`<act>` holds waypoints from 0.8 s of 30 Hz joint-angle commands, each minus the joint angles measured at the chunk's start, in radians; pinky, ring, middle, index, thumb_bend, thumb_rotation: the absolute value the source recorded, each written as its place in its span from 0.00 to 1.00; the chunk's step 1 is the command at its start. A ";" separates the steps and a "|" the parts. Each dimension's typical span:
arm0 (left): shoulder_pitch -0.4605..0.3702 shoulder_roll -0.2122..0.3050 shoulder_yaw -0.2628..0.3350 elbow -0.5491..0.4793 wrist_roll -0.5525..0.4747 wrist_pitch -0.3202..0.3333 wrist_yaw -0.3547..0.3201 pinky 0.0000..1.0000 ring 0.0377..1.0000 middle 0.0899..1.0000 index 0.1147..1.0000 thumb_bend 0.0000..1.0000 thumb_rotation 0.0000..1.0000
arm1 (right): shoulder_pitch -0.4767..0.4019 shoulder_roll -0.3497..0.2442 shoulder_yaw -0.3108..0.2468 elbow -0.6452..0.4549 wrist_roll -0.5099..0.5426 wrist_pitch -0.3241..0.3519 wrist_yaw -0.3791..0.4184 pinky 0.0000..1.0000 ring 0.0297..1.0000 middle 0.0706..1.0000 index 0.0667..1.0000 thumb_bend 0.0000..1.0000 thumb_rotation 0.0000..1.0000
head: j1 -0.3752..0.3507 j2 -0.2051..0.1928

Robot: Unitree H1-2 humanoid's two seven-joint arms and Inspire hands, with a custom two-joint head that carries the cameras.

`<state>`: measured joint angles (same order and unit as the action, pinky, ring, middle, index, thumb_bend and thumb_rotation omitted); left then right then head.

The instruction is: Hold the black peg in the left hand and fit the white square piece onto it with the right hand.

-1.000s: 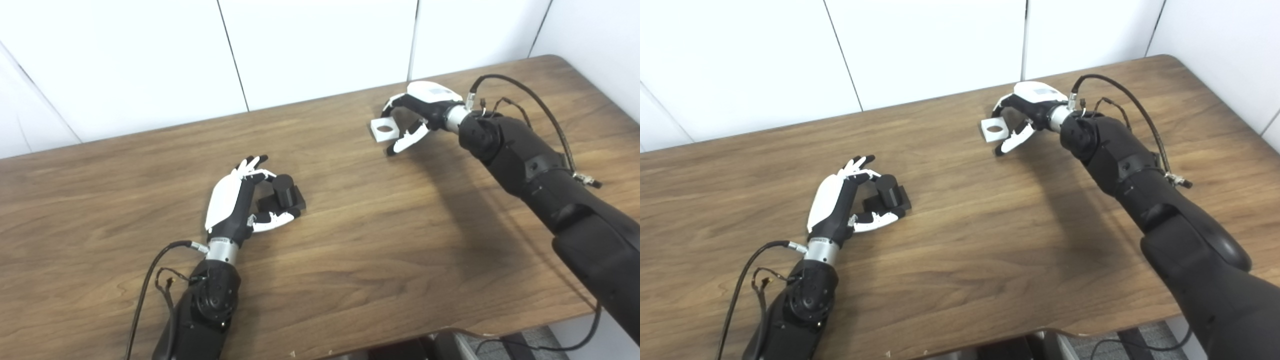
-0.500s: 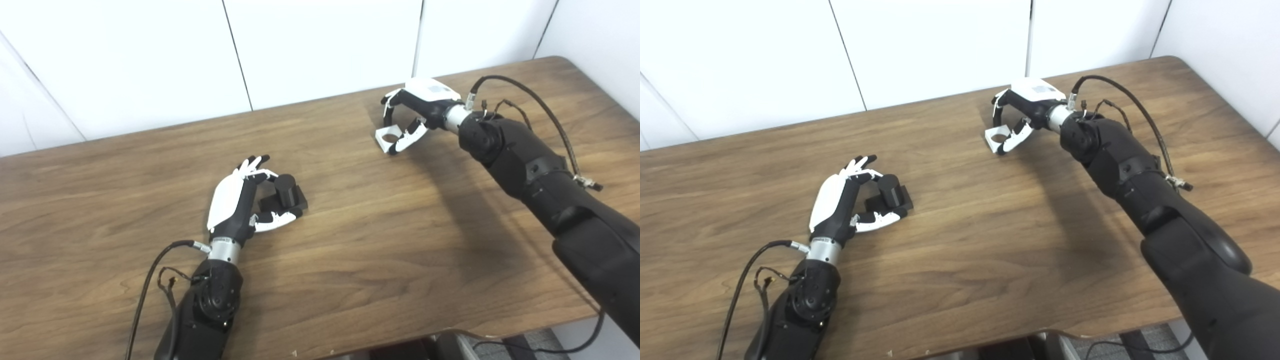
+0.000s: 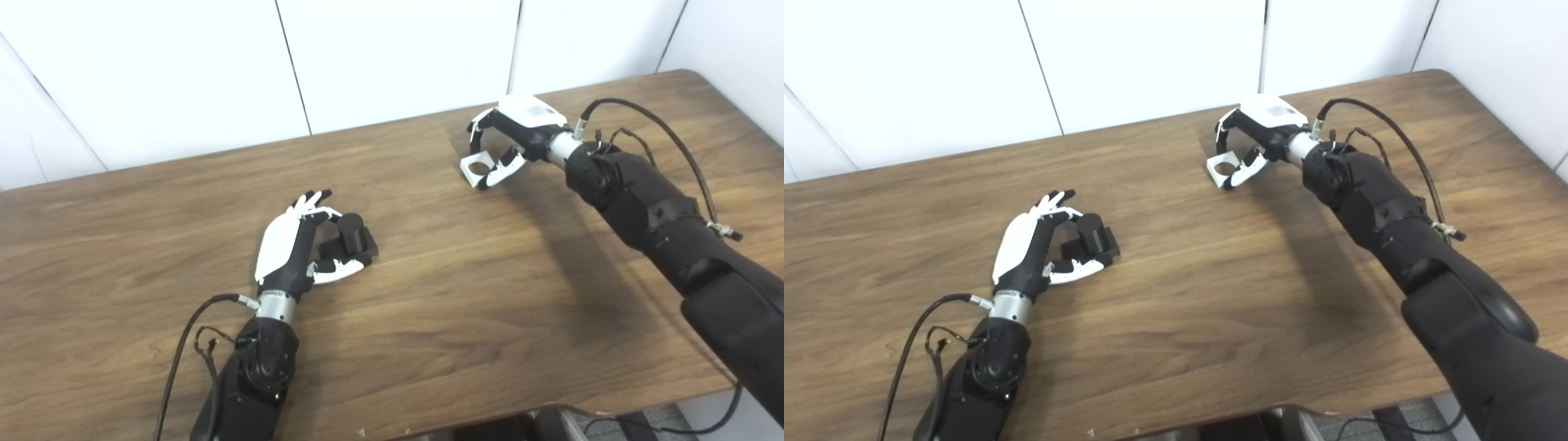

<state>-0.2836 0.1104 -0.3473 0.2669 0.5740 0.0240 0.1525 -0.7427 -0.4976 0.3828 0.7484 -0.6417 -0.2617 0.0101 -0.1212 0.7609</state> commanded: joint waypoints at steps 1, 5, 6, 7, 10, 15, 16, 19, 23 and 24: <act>0.091 0.043 -0.004 0.074 0.038 0.076 -0.023 1.00 0.99 0.93 0.43 0.52 0.07 | -0.019 -0.019 -0.021 -0.042 0.007 -0.018 -0.021 0.88 0.86 0.76 0.45 0.51 0.14 | -0.001 0.001; 0.085 0.041 -0.005 0.084 0.039 0.078 -0.023 1.00 0.99 0.93 0.43 0.52 0.07 | -0.001 -0.022 -0.040 -0.100 0.018 -0.025 -0.022 0.88 0.85 0.77 0.45 0.51 0.14 | 0.006 0.001; 0.084 0.041 -0.005 0.084 0.039 0.078 -0.025 1.00 0.99 0.93 0.43 0.52 0.07 | 0.003 -0.022 -0.045 -0.114 0.019 -0.030 -0.025 0.87 0.84 0.77 0.45 0.51 0.14 | 0.017 0.003; 0.084 0.041 -0.005 0.084 0.038 0.079 -0.026 1.00 0.99 0.93 0.43 0.52 0.07 | 0.006 -0.022 -0.048 -0.122 0.019 -0.033 -0.027 0.86 0.83 0.76 0.45 0.51 0.14 | 0.017 0.003; 0.083 0.038 -0.009 0.087 0.045 0.080 -0.020 0.99 0.99 0.92 0.43 0.52 0.07 | 0.022 -0.022 -0.071 -0.195 0.037 -0.022 -0.008 0.88 0.83 0.76 0.45 0.51 0.14 | 0.026 0.004; 0.081 0.028 -0.011 0.083 0.048 0.093 -0.022 0.99 0.98 0.92 0.43 0.52 0.07 | 0.049 -0.020 -0.104 -0.326 0.048 0.007 0.031 0.89 0.84 0.76 0.45 0.51 0.14 | 0.044 0.005; 0.080 0.027 -0.011 0.083 0.048 0.095 -0.022 0.99 0.98 0.92 0.43 0.52 0.07 | 0.053 -0.018 -0.110 -0.341 0.049 0.010 0.035 0.89 0.85 0.76 0.45 0.51 0.14 | 0.051 0.006; 0.077 0.021 -0.009 0.092 0.042 0.080 -0.016 0.99 0.98 0.92 0.43 0.52 0.07 | 0.063 -0.015 -0.124 -0.390 0.060 0.017 0.057 0.87 0.86 0.76 0.45 0.51 0.14 | 0.069 0.008; 0.077 0.014 -0.012 0.089 0.047 0.085 -0.015 1.00 0.99 0.92 0.43 0.52 0.07 | 0.076 -0.014 -0.135 -0.453 0.075 0.012 0.088 0.87 0.87 0.77 0.45 0.51 0.14 | 0.112 0.014; 0.076 0.012 -0.013 0.092 0.049 0.084 -0.011 1.00 0.98 0.92 0.43 0.52 0.07 | 0.080 -0.013 -0.136 -0.468 0.075 0.014 0.095 0.87 0.87 0.77 0.45 0.51 0.14 | 0.119 0.015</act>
<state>-0.2854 0.1029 -0.3471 0.2692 0.5787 0.0271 0.1539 -0.6264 -0.5011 0.2664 0.3266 -0.5825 -0.2468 0.1038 -0.0016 0.7747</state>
